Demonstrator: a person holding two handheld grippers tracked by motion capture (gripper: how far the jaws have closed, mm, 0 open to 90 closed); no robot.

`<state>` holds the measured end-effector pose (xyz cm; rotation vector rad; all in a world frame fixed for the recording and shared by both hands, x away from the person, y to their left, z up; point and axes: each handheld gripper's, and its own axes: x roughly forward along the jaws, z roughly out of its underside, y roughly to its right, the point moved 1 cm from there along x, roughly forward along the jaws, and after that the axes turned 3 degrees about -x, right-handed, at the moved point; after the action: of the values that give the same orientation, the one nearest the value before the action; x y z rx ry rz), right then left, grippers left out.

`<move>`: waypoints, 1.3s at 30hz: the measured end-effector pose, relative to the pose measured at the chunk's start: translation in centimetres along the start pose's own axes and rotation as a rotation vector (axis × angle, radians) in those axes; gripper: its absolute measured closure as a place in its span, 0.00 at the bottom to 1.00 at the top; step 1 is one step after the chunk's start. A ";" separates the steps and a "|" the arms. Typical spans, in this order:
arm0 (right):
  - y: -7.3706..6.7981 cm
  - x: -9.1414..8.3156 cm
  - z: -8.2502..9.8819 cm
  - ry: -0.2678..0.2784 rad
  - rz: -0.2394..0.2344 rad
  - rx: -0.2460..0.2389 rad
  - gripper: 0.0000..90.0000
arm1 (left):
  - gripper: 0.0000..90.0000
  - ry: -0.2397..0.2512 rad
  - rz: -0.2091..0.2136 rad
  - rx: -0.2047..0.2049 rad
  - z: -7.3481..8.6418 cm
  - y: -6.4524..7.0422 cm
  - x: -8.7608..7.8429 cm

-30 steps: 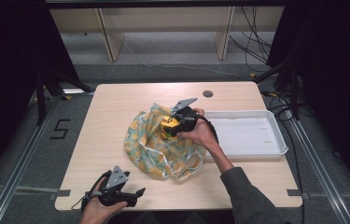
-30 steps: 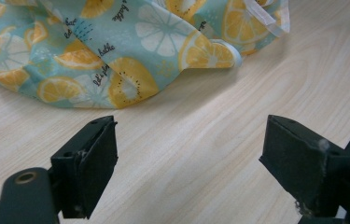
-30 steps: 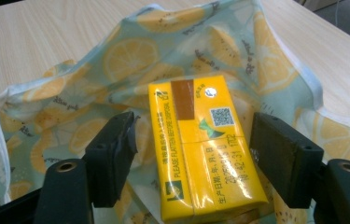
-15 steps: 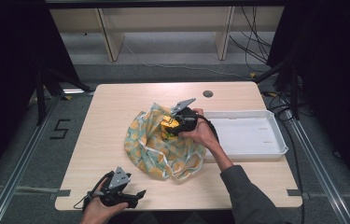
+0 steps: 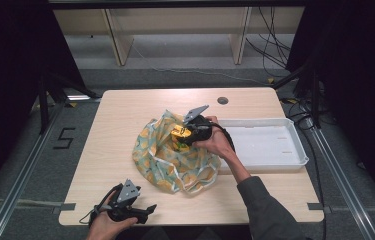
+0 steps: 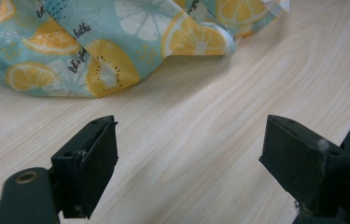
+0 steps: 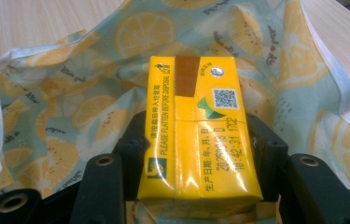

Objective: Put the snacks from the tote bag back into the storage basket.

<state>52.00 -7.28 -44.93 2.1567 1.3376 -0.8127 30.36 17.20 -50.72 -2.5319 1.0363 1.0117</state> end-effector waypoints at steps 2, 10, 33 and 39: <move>0.0 -0.2 -0.3 -0.003 -0.010 0.000 0.57 | 0.20 0.009 -0.001 -0.012 0.0 0.0 0.1; -0.6 -1.4 -2.9 0.038 -0.013 -0.035 0.57 | 0.20 0.014 -0.004 0.004 0.0 -0.1 0.1; -1.7 -8.9 -4.9 0.131 -0.025 -0.069 0.57 | 0.20 -0.013 -0.012 0.005 0.1 -0.2 0.1; -1.6 -10.9 -4.0 0.152 -0.005 -0.063 0.57 | 0.20 0.004 -0.018 -0.006 0.1 -0.2 0.1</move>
<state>47.75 -10.79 -34.60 2.2027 1.4237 -0.6104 30.52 17.29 -50.86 -2.5443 1.0111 1.0078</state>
